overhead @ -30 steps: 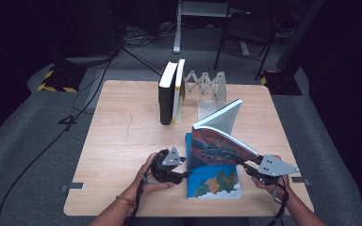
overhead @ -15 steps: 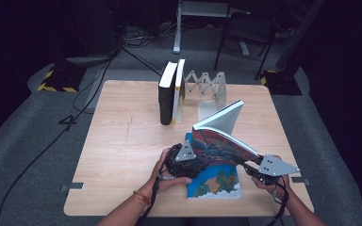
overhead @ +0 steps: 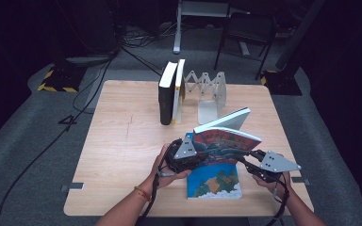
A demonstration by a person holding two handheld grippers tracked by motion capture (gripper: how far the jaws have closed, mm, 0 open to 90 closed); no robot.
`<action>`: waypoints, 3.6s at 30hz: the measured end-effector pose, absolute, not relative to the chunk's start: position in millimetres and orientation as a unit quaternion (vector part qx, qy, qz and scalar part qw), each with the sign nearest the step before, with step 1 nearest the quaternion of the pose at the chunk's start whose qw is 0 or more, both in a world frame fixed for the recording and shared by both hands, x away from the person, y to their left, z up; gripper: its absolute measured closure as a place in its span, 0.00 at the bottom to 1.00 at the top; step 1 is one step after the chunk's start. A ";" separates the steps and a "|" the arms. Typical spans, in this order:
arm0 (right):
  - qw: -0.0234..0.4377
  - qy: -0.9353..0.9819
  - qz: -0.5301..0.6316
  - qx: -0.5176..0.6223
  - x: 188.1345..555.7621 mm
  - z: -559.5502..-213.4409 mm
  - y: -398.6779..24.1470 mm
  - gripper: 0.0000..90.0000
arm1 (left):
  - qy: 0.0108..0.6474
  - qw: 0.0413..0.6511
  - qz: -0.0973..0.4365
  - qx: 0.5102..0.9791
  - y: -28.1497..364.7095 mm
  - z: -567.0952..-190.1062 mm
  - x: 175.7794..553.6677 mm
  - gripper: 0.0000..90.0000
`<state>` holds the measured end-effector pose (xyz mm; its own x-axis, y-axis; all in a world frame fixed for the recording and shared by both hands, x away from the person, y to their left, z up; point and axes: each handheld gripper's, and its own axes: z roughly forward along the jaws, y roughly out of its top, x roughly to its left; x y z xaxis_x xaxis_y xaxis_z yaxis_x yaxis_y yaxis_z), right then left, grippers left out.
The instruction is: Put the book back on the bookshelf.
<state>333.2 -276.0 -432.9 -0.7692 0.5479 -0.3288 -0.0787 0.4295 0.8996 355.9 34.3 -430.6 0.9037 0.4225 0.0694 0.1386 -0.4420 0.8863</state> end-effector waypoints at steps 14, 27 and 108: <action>0.274 0.759 0.553 0.206 360.2 -408.0 -279.6 0.51 | 0.162 0.500 0.147 0.838 30.2 -430.8 351.2 0.81; 0.285 0.759 0.547 0.210 360.1 -404.5 -273.9 0.56 | 0.153 0.540 0.154 0.814 26.6 -400.0 350.3 0.76; 0.254 0.802 0.475 0.259 367.3 -443.8 -292.8 0.46 | 0.357 0.527 0.295 0.713 105.8 -380.2 421.7 0.79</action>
